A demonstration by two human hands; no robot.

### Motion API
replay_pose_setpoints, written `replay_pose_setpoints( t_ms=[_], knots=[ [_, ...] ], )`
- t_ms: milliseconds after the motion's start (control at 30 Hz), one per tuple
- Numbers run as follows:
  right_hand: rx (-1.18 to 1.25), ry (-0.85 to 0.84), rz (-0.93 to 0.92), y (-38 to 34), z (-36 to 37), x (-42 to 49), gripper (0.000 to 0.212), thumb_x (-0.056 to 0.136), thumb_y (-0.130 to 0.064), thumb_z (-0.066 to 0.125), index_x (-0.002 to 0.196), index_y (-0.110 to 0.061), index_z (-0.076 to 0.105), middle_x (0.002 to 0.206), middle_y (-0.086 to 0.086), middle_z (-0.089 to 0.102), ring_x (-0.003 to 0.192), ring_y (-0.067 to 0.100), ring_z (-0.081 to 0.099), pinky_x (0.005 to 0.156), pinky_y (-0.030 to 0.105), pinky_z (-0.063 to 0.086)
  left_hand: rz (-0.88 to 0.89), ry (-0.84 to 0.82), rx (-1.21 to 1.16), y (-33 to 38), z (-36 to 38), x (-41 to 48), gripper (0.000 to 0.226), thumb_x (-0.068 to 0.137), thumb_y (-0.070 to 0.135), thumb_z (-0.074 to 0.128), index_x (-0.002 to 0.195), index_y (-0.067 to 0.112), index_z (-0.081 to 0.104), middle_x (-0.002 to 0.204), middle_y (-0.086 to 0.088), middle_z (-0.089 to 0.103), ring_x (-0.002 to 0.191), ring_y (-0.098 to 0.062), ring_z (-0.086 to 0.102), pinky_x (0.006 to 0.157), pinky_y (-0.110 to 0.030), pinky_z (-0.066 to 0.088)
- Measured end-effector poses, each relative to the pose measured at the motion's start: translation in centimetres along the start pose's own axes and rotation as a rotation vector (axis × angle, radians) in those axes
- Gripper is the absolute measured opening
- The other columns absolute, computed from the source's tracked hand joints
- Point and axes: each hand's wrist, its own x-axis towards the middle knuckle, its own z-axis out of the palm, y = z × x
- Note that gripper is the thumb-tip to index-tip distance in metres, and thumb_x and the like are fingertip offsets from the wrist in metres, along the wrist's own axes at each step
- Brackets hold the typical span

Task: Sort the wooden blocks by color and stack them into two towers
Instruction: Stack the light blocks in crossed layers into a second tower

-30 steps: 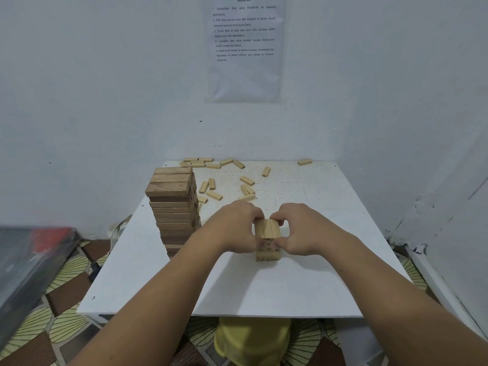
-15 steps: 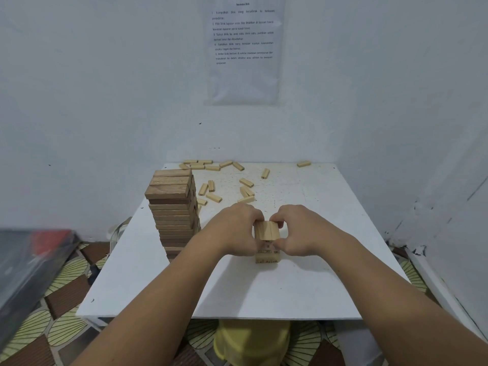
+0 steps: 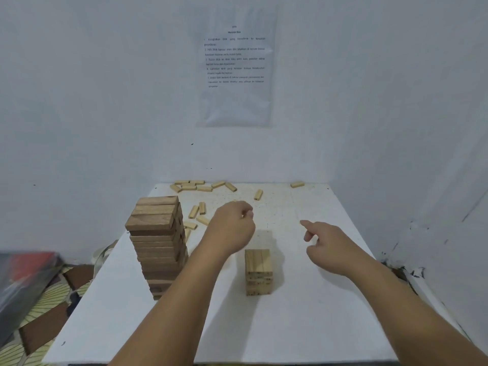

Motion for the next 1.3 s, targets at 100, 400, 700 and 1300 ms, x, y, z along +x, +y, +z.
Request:
replay_pose_setpoints(
  t_ms=[100, 400, 700, 1300],
  knots=[
    [0.065, 0.031, -0.054, 0.5, 0.6, 2.4, 0.058, 0.094, -0.006, 0.047, 0.146, -0.031, 0.053, 0.116, -0.016, 0.057, 0.083, 0.006, 0.058, 0.078, 0.019, 0.049, -0.153, -0.029, 0.048, -0.3, 0.3, 3.5, 0.053, 0.095, 0.01, 0.047, 0.147, 0.015, 0.054, 0.146, -0.004, 0.056, 0.129, -0.023, 0.055, 0.094, -0.029, 0.046],
    [-0.162, -0.011, -0.371, -1.3, 5.3, 14.2, 0.047, 0.104, -0.019, 0.053, 0.15, -0.028, 0.047, 0.151, -0.009, 0.042, 0.138, 0.017, 0.038, 0.114, 0.035, 0.035, -0.282, -0.034, 0.116, -5.4, 4.1, 7.3, 0.056, 0.091, 0.008, 0.055, 0.146, 0.015, 0.051, 0.141, -0.006, 0.057, 0.126, -0.025, 0.056, 0.092, -0.031, 0.049],
    [-0.533, -0.05, -0.628, -2.6, 8.3, 19.3, 0.087, 0.085, 0.013, 0.043, 0.156, -0.036, 0.033, 0.161, -0.012, 0.028, 0.131, 0.022, 0.036, 0.103, 0.042, 0.04, -0.25, 0.124, 0.133, -8.9, 6.1, 8.8, 0.019, 0.091, 0.02, 0.063, 0.11, 0.02, 0.067, 0.103, 0.001, 0.068, 0.092, -0.019, 0.063, 0.081, -0.036, 0.056],
    [-0.417, 0.096, -0.394, 3.9, 5.2, 9.8, 0.04, 0.104, -0.011, 0.042, 0.14, -0.018, 0.057, 0.126, -0.007, 0.059, 0.107, 0.022, 0.06, 0.09, 0.037, 0.053, -0.264, 0.053, 0.189, -10.3, 7.0, 0.5, 0.045, 0.103, 0.02, 0.048, 0.146, 0.031, 0.057, 0.134, -0.001, 0.057, 0.115, -0.029, 0.059, 0.09, -0.039, 0.053]
  ],
)
